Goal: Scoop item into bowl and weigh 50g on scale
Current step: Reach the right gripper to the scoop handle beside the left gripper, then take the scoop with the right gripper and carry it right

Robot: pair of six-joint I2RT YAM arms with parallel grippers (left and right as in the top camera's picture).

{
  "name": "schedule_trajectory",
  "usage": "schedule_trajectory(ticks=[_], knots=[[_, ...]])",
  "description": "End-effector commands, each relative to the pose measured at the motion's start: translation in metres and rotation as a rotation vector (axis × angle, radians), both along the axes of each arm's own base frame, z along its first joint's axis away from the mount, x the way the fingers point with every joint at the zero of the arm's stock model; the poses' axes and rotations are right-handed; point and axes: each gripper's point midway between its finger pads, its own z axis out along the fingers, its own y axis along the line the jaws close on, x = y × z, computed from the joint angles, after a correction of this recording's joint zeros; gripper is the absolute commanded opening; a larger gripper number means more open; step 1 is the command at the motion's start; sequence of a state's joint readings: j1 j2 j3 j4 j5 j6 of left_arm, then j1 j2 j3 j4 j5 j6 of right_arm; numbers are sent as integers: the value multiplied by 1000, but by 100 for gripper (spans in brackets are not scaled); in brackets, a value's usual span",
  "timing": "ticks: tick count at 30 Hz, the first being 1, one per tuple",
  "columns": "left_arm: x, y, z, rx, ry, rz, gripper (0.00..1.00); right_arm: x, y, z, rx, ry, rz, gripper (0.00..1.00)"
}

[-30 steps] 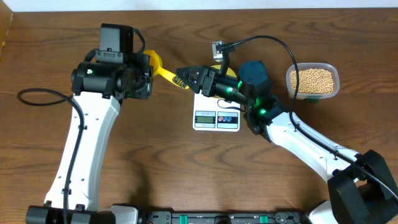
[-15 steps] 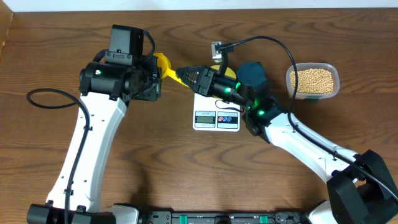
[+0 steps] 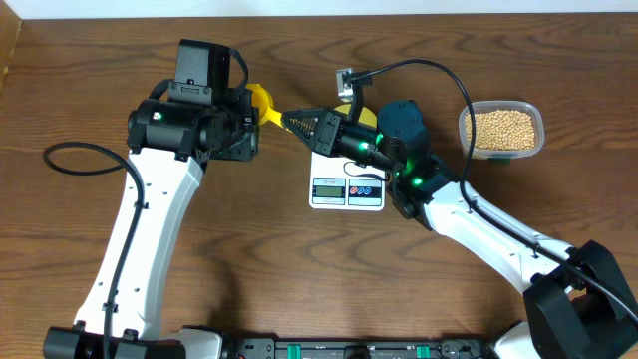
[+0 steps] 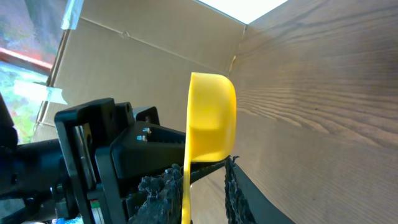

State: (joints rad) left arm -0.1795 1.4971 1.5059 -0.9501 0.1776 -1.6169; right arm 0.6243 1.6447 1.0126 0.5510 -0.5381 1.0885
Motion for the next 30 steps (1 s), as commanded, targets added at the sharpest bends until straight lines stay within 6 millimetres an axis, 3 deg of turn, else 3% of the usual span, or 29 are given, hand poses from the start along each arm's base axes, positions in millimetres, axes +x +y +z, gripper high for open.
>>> schedule_trajectory(ticks=[1,4,9,10,11,14,15,20,23,24,26,30], knots=[[0,1,0,6,1,7,8,-1,6,4,2,-5,8,18],[0,1,0,6,1,7,7,-1,6,4,5,1,8,2],[0,1,0,6,1,7,8,-1,6,2,9,20,6,1],[0,1,0,7,1,7,17,-2,6,1,4,25,6,1],[0,1,0,6,1,7,35,-1,5,0,2,29,5,1],[0,2,0,8,1,10,53,7,-4,-7,-19,53,-18,1],[1,3,0,8,1,12,54,9,-7,-9,-23,58,-23,1],[3,16,1,38,-14,-3,57,25,-33,-16,-61,44,-31,1],[5,26,3,64,-29,-21,58,39,-58,-37,-147,54,-79,1],[6,31,4,93,-45,-56,58,47,-74,-51,-216,53,-116,1],[11,36,6,172,-94,-174,58,54,-94,-63,-277,50,-142,1],[20,38,12,296,-178,-360,58,59,-123,-58,-330,22,-182,1]])
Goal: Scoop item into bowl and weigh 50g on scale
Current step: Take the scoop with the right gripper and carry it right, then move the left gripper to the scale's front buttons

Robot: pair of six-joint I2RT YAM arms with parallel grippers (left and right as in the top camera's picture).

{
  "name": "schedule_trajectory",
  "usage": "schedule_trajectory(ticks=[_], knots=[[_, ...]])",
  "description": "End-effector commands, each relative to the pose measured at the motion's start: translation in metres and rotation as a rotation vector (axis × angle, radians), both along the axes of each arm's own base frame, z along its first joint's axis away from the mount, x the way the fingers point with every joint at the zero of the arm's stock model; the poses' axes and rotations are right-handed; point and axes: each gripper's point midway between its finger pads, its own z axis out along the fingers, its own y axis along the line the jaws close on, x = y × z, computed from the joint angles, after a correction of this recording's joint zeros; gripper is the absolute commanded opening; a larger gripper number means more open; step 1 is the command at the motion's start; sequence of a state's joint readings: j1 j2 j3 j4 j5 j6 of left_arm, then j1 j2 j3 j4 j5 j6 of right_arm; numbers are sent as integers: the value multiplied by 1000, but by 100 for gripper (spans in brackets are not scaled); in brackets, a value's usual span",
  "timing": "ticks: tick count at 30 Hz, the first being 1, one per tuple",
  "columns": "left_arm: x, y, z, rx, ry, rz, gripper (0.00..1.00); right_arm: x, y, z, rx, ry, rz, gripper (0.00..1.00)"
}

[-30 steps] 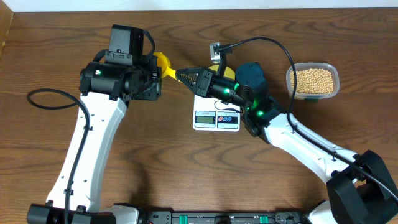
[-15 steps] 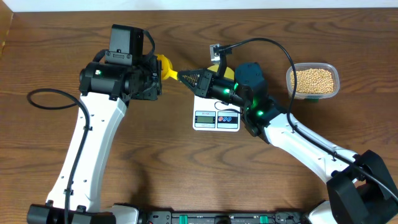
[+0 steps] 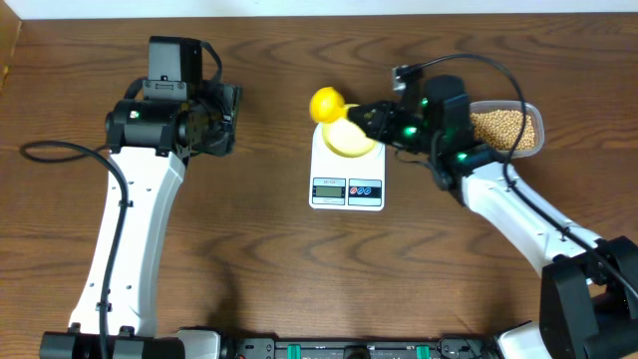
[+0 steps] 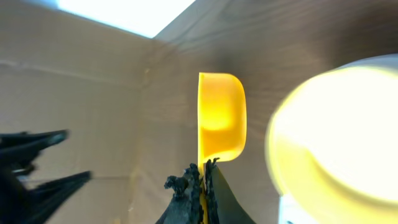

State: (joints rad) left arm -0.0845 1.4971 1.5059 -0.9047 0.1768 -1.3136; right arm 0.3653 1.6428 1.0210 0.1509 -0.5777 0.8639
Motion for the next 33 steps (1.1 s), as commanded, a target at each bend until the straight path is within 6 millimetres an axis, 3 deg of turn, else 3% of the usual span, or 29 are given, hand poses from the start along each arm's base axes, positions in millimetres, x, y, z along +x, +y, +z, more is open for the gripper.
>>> schedule_trajectory(ticks=[1,5,7,10,14,17,25,33], knots=[[5,4,7,174,-85,-232,58,6,-27,27,-73,-150,-4,1],[6,3,7,247,-108,-344,58,2,-72,63,-132,-241,-71,1],[5,0,8,270,-123,-413,58,-3,-95,70,-184,-254,-114,1],[3,-12,9,278,-160,-545,58,-16,-129,70,-291,-244,-172,1],[-3,-33,14,279,-240,-768,58,-34,-159,58,-429,-203,-207,1],[-13,-49,12,282,-262,-894,58,-46,-172,48,-509,-176,-199,1],[-53,-76,-9,359,-126,-1052,58,-51,-174,42,-554,-182,-161,1],[-99,-129,-42,431,-168,-1228,59,-50,-175,43,-554,-187,-162,1]])
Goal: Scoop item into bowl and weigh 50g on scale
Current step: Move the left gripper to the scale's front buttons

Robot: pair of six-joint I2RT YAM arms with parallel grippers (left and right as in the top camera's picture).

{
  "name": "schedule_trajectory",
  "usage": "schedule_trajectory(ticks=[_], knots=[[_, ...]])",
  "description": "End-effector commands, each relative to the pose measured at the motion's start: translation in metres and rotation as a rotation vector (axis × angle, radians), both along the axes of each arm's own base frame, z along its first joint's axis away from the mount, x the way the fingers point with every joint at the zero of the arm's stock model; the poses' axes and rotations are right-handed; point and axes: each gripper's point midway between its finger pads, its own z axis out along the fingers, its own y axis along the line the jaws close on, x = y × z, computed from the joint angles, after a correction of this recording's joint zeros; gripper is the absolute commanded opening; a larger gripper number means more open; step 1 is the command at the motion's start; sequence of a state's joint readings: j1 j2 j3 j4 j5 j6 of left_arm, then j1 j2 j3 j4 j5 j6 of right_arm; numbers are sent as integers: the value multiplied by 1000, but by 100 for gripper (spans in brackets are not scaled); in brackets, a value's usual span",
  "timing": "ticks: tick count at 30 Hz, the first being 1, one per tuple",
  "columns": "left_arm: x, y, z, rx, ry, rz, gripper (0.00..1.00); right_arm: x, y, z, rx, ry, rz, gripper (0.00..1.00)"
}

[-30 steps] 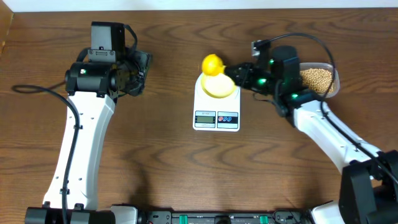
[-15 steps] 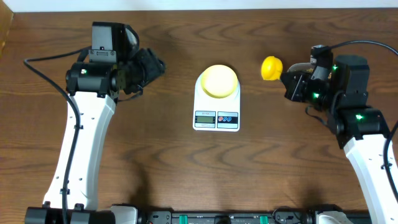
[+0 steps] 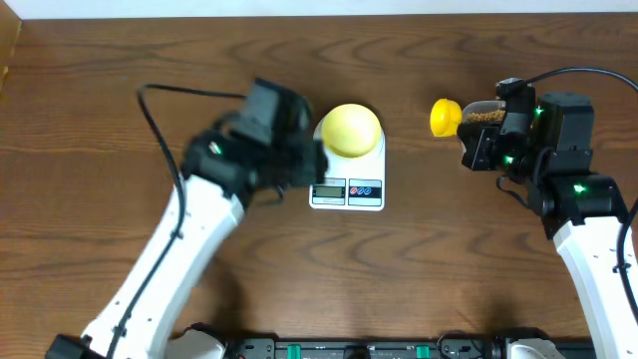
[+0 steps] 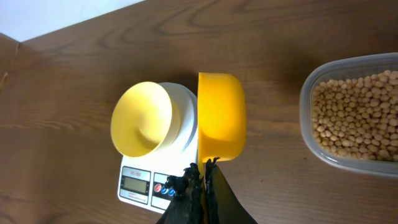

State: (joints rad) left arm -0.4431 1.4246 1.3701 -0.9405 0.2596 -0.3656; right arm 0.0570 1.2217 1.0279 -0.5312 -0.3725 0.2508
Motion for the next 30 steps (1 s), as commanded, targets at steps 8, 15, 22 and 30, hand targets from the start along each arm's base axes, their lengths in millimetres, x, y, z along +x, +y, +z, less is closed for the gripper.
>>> schedule_trajectory(ticks=[8,15,22,30], knots=[[-56,-63,-86,49,-77,-331,68,6,-1,16,-9,-75,9,1],[-53,-99,-141,110,-64,-490,72,6,-1,16,-17,-76,15,1],[-30,-100,-174,217,-121,-490,72,5,-1,16,-25,-80,24,1],[-4,-95,-191,305,-195,-431,72,6,-1,16,-25,-81,23,1]])
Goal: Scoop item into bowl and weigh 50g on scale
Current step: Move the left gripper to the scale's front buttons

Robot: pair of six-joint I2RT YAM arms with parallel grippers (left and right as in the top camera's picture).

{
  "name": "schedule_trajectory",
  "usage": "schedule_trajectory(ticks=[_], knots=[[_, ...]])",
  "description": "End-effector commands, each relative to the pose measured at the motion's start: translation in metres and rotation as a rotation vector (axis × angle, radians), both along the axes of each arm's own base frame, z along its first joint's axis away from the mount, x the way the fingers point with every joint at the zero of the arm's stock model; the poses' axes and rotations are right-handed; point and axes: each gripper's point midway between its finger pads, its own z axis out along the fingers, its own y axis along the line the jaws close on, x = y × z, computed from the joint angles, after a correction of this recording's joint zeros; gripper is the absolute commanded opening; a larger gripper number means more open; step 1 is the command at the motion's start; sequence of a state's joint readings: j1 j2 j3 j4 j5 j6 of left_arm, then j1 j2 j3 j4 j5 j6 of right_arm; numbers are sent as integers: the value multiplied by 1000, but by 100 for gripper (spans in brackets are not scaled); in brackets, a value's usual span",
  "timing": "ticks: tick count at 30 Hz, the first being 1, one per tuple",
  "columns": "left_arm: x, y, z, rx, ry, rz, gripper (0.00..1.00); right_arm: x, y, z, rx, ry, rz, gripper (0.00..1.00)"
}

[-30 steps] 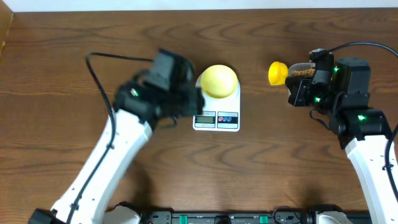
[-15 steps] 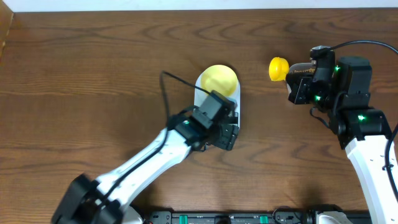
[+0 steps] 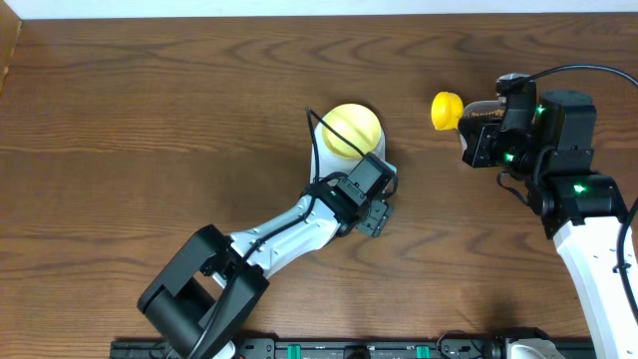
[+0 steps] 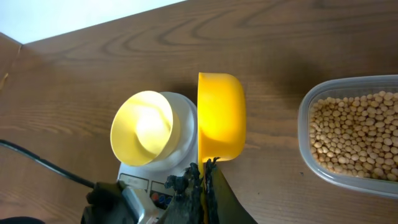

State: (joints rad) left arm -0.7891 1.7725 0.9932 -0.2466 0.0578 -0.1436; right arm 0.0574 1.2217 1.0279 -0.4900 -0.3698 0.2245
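A yellow bowl [image 3: 351, 130] stands on the white scale [image 3: 319, 152]; in the right wrist view the bowl [image 4: 142, 127] looks empty. My left gripper [image 3: 373, 197] lies low over the scale's front panel and hides the display; its jaws are too dark to read. It also shows as a dark shape, the left gripper [image 4: 115, 200], at the bottom of the right wrist view. My right gripper [image 4: 203, 167] is shut on the handle of the yellow scoop [image 4: 221, 115], held on edge in the air. The scoop [image 3: 446, 110] hangs between the scale and the soybean tub [image 4: 356, 134].
The clear tub of soybeans is mostly hidden under my right arm [image 3: 573, 189] in the overhead view. My left arm [image 3: 279, 234] stretches from the table's front edge up to the scale. A black cable [image 4: 43, 165] trails left of the scale.
My left arm has swung from the scale's left side to lie with its gripper over the scale's front panel. The right gripper and scoop have stayed in place.
At first both grippers met at the yellow scoop behind the scale's left corner. Then my right gripper held the scoop by the bowl and the left stood apart. Later the scoop hung beside the bean tub. Now my left gripper covers the scale's panel.
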Motion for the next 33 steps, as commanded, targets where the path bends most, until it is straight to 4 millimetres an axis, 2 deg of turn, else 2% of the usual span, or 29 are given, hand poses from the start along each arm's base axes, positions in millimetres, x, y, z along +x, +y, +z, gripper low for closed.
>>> schedule_trajectory(ticks=[1,9,16,28,33], knots=[[11,8,-5,56,-60,10,73,-1,-1,8,-7,-29,9,1],[19,7,-3,62,-98,7,72,-1,-2,8,-10,-29,6,1],[16,6,-15,67,-74,-1,72,-1,-2,8,-10,-29,6,1],[10,-1,-16,38,-45,-25,72,0,-2,8,-12,-29,3,1],[7,2,-18,51,-33,-25,72,0,-2,8,-12,-29,3,1]])
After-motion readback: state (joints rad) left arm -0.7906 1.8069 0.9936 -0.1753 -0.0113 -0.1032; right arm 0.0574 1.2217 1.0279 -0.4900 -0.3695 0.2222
